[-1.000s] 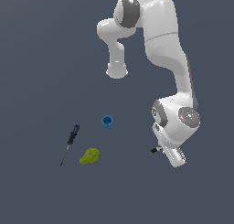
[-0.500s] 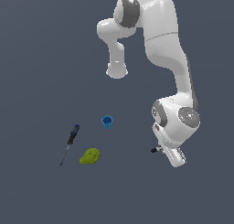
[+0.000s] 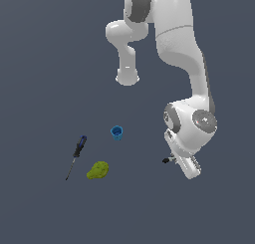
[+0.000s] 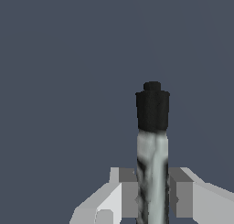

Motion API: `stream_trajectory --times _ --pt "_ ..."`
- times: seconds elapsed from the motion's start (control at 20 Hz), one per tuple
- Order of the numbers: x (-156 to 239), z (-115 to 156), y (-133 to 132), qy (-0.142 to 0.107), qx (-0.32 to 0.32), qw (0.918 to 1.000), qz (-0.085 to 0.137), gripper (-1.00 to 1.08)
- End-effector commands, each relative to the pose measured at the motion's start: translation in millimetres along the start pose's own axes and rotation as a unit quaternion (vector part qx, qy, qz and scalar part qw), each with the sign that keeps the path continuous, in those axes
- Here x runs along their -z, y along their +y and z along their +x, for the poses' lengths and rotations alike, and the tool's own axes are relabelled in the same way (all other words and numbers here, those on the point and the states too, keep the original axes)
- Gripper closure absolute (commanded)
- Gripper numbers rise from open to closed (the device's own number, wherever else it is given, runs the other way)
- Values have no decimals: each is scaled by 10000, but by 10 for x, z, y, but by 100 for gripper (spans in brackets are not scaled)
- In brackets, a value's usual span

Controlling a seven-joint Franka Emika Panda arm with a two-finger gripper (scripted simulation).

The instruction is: Pick up a designated object from a clutter of objects.

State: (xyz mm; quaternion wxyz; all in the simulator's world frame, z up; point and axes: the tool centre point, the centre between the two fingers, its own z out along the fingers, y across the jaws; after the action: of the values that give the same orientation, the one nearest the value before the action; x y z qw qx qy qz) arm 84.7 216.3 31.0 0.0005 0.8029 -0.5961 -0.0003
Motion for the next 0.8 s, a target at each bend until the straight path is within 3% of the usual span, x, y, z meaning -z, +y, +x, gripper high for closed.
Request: stream_trajectory --times 0.0,0.75 --pt "118 47 50 0 -1 10000 6 108" --pt "1282 520 594 -4 -4 10000 6 108"
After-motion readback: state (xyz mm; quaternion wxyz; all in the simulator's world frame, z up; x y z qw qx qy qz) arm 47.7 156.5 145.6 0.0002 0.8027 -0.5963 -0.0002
